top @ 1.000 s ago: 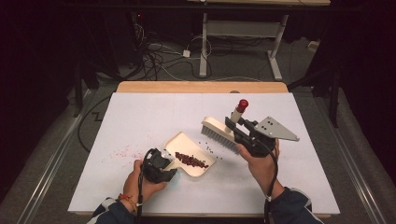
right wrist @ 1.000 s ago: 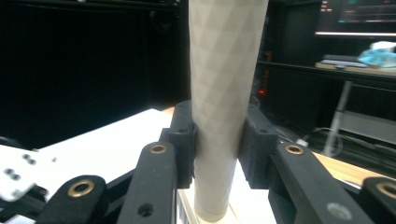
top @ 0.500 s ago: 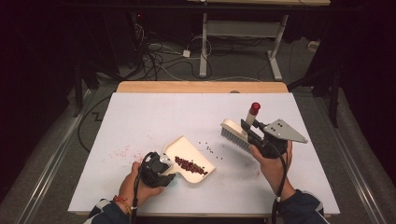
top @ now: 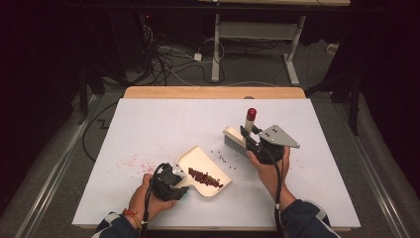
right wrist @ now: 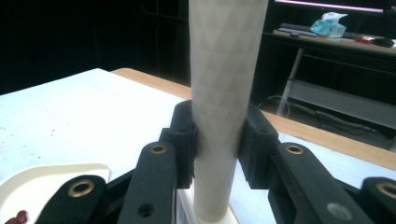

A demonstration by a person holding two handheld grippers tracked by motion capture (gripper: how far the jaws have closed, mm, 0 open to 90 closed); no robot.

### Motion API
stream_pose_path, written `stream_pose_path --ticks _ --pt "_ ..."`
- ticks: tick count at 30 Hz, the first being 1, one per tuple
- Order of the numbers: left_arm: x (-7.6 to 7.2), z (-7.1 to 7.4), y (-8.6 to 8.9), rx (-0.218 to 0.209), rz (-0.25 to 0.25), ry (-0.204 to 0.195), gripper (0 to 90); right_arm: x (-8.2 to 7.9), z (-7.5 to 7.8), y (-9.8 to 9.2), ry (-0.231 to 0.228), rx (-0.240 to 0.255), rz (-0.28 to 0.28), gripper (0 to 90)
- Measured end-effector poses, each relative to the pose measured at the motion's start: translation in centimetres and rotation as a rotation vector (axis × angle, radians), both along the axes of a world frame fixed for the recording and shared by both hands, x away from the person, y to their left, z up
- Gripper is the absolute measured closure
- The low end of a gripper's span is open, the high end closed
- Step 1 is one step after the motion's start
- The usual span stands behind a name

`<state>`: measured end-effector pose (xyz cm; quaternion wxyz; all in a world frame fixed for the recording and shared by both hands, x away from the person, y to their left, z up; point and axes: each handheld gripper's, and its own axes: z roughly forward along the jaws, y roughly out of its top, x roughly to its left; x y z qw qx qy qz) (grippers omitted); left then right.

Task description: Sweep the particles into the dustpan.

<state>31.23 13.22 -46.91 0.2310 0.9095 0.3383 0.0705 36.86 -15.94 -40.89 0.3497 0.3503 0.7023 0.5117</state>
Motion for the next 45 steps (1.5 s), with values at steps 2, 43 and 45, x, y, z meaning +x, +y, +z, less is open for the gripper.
stream_pose_path --ticks 2,43,45 --pt "0.0 0.0 0.0 -0.002 0.0 -0.001 64.0 0.1 -0.2 0.9 -0.005 -0.002 0.013 70.5" --pt "-0.1 0.1 -0.3 -0.007 -0.012 0.002 63.9 -4.2 3.0 2.4 0.01 0.084 0.308 70.4" --pt "-0.2 0.1 -0.2 -0.014 -0.011 0.004 63.9 -4.4 3.1 1.5 0.024 0.083 0.306 70.4"
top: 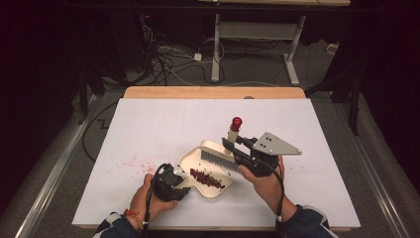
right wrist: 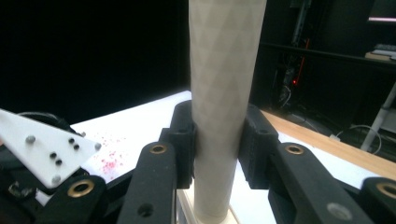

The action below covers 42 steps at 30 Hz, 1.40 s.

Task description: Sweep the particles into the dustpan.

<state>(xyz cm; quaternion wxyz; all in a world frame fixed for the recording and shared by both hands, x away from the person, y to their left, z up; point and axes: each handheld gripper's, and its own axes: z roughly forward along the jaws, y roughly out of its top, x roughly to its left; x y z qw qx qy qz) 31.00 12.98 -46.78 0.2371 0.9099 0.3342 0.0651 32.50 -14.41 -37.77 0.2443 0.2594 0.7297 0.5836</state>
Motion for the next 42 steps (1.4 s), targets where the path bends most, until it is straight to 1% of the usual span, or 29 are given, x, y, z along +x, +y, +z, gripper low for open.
stream_pose_path --ticks 1,3,6,10,13,14,15,16,19,21,24,25,30,33,36,39,41,42 --pt "-0.1 0.0 0.0 -0.003 0.001 0.001 63.8 0.0 0.0 -0.3 0.004 -0.005 0.001 70.4" --pt "-0.2 0.1 -0.1 0.003 0.001 -0.004 63.8 -0.2 -0.3 -1.3 0.012 -0.029 -0.01 70.4" --pt "-0.3 0.2 -0.2 0.014 -0.002 -0.011 63.8 -0.3 -0.6 -2.9 0.012 -0.053 -0.058 70.4" --pt "-0.4 0.1 -0.3 0.019 -0.001 -0.005 63.8 -0.7 -0.8 -4.7 0.036 -0.061 -0.112 70.4" --pt "-0.5 0.0 -0.5 0.03 0.002 -0.004 63.7 -0.9 -1.2 -5.3 0.039 -0.1 -0.129 70.4" --pt "-0.5 0.0 -0.6 0.031 0.001 -0.006 63.7 -1.0 -1.4 -5.3 0.037 -0.126 -0.139 70.4" --pt "-0.5 0.0 -0.6 0.031 0.001 -0.008 63.7 -1.1 -1.6 -5.3 0.037 -0.14 -0.14 70.4" --pt "-0.5 0.0 -0.6 0.032 0.001 -0.009 63.7 -1.2 -1.8 -5.3 0.041 -0.143 -0.135 70.4" --pt "-0.5 0.0 -0.7 0.028 0.003 -0.008 63.7 -1.6 -1.9 -4.8 0.08 -0.131 -0.099 70.3" --pt "-0.6 0.0 -0.7 0.024 0.007 -0.009 63.8 -1.9 -1.9 -4.1 0.092 -0.129 -0.07 70.3" --pt "-0.6 0.0 -0.7 0.024 0.007 -0.012 63.8 -2.5 -1.9 -3.0 0.082 -0.144 -0.04 70.3" --pt "-0.6 0.1 -0.7 0.022 0.007 -0.013 63.8 -2.6 -1.9 -2.9 0.082 -0.142 -0.033 70.4" --pt "-0.6 0.1 -0.7 0.02 0.007 -0.011 63.8 -2.9 -1.4 -2.8 0.079 -0.09 0.007 70.4" --pt "-0.5 0.2 -0.6 0.021 0.004 -0.012 63.8 -3.0 -1.0 -3.2 0.05 -0.087 -0.015 70.4" --pt "-0.5 0.2 -0.6 0.024 0.0 -0.013 63.8 -2.8 -0.7 -3.8 0.044 -0.072 -0.032 70.4" --pt "-0.5 0.3 -0.5 0.027 -0.005 -0.011 63.8 -2.5 -0.8 -4.2 0.016 -0.092 -0.066 70.4" --pt "-0.5 0.4 -0.3 0.024 -0.006 -0.007 63.9 -2.3 -0.9 -4.4 0.017 -0.091 -0.079 70.4" --pt "-0.5 0.5 -0.3 0.029 -0.007 -0.007 63.9 -2.0 -1.0 -4.4 0.024 -0.086 -0.083 70.4"
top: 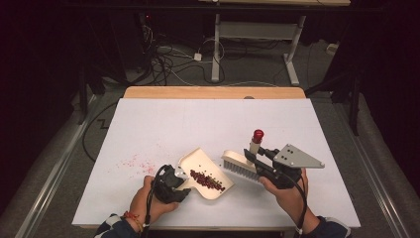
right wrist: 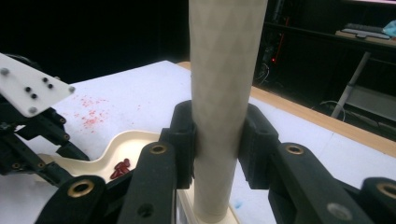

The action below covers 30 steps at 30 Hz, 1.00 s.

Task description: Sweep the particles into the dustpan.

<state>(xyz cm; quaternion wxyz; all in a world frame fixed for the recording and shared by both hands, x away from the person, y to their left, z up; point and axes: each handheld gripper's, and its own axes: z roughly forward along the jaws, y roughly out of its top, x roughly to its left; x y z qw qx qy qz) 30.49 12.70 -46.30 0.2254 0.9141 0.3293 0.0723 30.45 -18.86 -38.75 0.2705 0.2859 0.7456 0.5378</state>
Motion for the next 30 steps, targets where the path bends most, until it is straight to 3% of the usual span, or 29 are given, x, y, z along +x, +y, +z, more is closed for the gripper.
stream_pose_path --ticks 9,12,18,21,27,30 --pt "0.2 0.0 0.2 -0.004 0.007 0.002 63.9 2.0 -1.1 1.6 -0.03 -0.056 -0.061 70.4" --pt "0.3 -0.1 0.2 -0.006 0.012 0.002 63.9 2.1 -1.6 2.4 -0.014 -0.056 -0.027 70.4" --pt "0.4 -0.3 0.1 -0.013 0.031 0.005 63.8 0.4 -1.5 4.2 -0.004 -0.074 0.067 70.4" --pt "0.5 -0.4 0.2 -0.022 0.043 0.009 63.7 0.0 -1.2 4.4 0.007 -0.052 0.102 70.4" --pt "0.7 -0.5 0.3 -0.034 0.047 0.016 63.8 0.1 -0.9 4.0 0.001 -0.033 0.094 70.4" --pt "0.8 -0.6 0.3 -0.036 0.048 0.023 63.9 0.8 -0.7 4.1 -0.036 -0.046 0.058 70.4"
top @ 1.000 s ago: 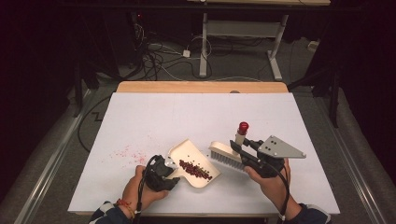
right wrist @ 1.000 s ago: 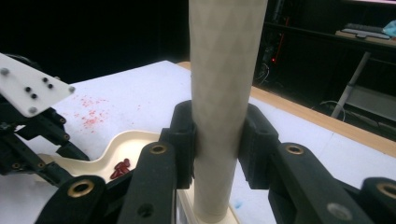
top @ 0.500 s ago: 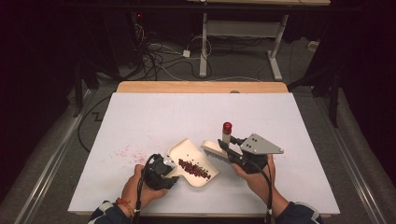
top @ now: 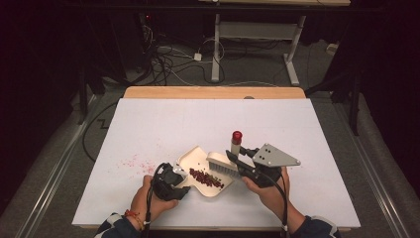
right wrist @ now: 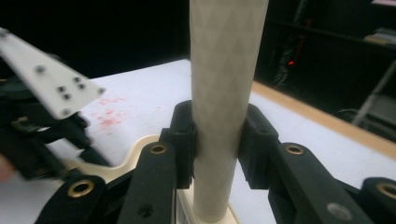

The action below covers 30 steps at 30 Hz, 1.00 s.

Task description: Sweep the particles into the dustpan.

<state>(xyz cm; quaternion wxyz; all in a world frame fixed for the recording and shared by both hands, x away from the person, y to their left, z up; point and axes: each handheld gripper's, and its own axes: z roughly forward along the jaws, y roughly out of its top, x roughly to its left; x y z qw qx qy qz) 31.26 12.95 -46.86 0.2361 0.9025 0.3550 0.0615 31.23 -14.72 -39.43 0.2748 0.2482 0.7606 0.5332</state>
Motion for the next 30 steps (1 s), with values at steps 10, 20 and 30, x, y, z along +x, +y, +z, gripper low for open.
stream_pose_path --ticks 10,20,30 --pt "-0.2 0.0 -0.4 -0.002 0.022 -0.006 64.0 2.1 -1.2 3.3 -0.04 -0.017 -0.062 70.4" --pt "-0.3 0.1 -0.7 -0.011 0.064 -0.011 63.8 0.0 -1.3 6.4 -0.023 -0.032 -0.021 70.4" --pt "0.0 0.1 -0.6 -0.023 0.096 -0.033 63.8 -0.5 -0.9 7.0 0.024 -0.026 -0.014 70.4"
